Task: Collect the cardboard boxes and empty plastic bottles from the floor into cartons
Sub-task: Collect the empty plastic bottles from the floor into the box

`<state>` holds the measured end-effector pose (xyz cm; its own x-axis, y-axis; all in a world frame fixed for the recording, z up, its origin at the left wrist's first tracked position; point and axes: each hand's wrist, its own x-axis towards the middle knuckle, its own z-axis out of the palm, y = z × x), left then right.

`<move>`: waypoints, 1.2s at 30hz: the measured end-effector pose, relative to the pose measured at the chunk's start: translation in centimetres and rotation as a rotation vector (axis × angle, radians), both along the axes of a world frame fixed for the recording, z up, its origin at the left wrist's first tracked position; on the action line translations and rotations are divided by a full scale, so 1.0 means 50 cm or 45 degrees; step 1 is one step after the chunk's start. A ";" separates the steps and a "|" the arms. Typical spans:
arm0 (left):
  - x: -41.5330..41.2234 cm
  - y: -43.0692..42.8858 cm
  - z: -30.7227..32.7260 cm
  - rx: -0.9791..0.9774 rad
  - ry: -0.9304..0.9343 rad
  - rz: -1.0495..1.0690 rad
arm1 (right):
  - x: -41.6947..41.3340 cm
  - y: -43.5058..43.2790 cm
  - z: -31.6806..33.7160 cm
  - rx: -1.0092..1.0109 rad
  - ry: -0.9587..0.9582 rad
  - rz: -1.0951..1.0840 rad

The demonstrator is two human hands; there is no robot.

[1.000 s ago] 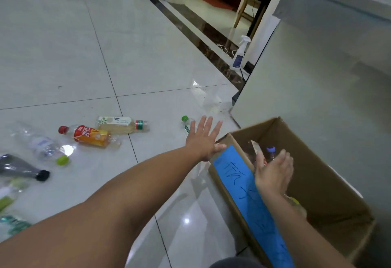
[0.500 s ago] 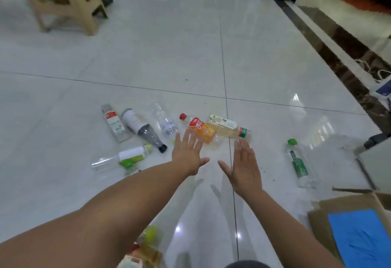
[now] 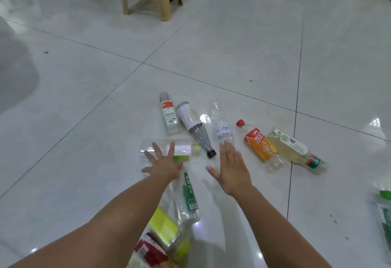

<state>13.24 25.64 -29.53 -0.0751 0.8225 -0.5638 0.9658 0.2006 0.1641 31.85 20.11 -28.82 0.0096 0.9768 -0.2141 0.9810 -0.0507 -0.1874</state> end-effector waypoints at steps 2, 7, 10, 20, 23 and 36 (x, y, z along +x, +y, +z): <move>0.014 0.004 -0.021 0.079 -0.026 0.010 | 0.007 0.010 -0.008 -0.059 0.060 -0.072; 0.022 0.031 -0.042 0.166 -0.011 -0.292 | 0.016 0.016 -0.034 -0.231 0.098 -0.132; 0.012 0.048 -0.050 0.146 0.020 -0.416 | -0.005 0.032 -0.056 -0.308 0.106 -0.113; -0.020 0.080 -0.045 0.034 0.222 -0.712 | -0.048 0.106 -0.104 -0.248 0.354 -0.377; -0.018 0.092 -0.042 0.046 0.177 -0.734 | -0.045 0.109 -0.113 -0.236 0.325 -0.331; 0.014 0.067 -0.050 0.154 -0.230 -0.638 | 0.035 0.048 -0.073 -0.446 0.211 -0.207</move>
